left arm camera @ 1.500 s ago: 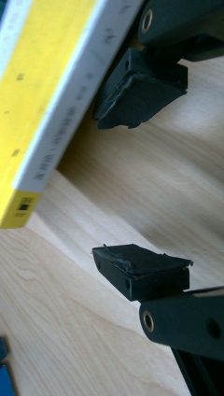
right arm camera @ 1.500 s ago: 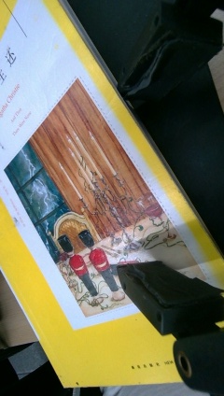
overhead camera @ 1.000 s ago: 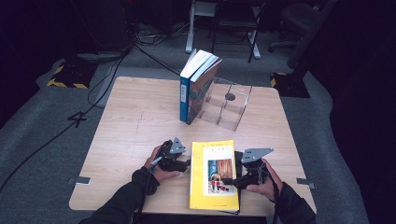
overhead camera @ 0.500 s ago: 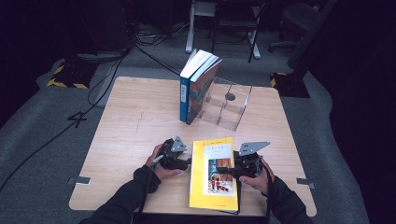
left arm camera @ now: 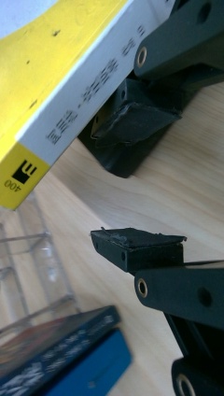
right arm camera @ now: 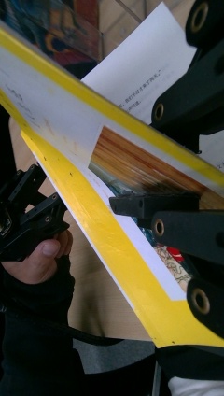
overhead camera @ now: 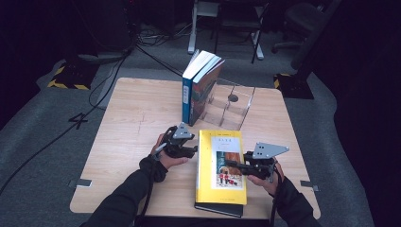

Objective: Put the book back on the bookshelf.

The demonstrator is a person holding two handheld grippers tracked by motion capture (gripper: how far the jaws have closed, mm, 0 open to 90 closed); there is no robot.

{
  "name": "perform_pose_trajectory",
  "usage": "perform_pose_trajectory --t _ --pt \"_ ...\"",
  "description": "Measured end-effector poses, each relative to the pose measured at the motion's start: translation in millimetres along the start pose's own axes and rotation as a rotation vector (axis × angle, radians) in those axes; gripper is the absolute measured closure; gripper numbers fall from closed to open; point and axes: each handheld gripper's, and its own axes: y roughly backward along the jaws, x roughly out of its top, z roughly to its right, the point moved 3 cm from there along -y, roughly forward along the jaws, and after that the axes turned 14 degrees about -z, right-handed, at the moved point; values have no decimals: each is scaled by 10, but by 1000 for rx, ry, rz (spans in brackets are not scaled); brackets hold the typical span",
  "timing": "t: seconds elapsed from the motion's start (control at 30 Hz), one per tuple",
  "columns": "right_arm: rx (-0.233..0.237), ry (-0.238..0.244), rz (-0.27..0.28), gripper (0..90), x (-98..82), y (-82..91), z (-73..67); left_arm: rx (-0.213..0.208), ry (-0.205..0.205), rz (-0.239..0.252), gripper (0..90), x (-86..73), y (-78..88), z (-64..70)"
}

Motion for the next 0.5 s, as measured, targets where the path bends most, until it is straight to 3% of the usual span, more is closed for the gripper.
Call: perform_pose_trajectory --t 0.1,0.2,0.23,0.4,0.47,0.5 --pt "-18 30 42 791 46 57 -15 -13 6 25 464 116 74 -45" --pt "-22 43 48 792 59 76 -28 -29 7 47 573 152 128 -49" --pt "-24 50 50 791 65 86 -38 -36 1 61 573 173 163 -43" --pt "-27 80 47 739 96 132 -57 -52 -60 91 812 266 295 34" --pt "-27 81 44 713 105 136 -52 -62 -79 92 832 315 328 75" --pt "-17 80 25 688 132 146 -39 -44 -100 90 871 354 347 109"
